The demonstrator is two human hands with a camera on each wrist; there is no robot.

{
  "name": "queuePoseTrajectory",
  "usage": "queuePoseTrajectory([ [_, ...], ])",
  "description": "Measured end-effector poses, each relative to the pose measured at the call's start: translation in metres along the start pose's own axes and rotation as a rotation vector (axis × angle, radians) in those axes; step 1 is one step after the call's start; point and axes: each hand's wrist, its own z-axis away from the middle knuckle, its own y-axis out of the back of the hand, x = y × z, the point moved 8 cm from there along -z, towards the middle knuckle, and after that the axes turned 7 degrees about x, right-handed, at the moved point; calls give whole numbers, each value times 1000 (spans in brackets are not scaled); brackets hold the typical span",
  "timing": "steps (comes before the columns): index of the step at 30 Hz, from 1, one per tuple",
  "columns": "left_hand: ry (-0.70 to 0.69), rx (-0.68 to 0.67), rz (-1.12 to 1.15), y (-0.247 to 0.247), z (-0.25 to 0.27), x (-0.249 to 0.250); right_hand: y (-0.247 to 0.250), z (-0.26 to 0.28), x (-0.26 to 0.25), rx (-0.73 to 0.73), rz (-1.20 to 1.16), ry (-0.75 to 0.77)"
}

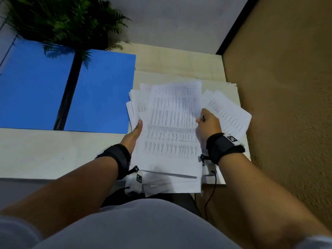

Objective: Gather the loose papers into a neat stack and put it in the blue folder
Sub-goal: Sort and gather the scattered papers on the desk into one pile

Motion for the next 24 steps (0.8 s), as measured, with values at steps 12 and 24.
queuePoseTrajectory([
  [12,-152,11,-106,-16,50,27,25,-19,8,153,-265,-107],
  [24,-131,36,-100,-18,49,30,63,-29,29,121,-52,-432],
])
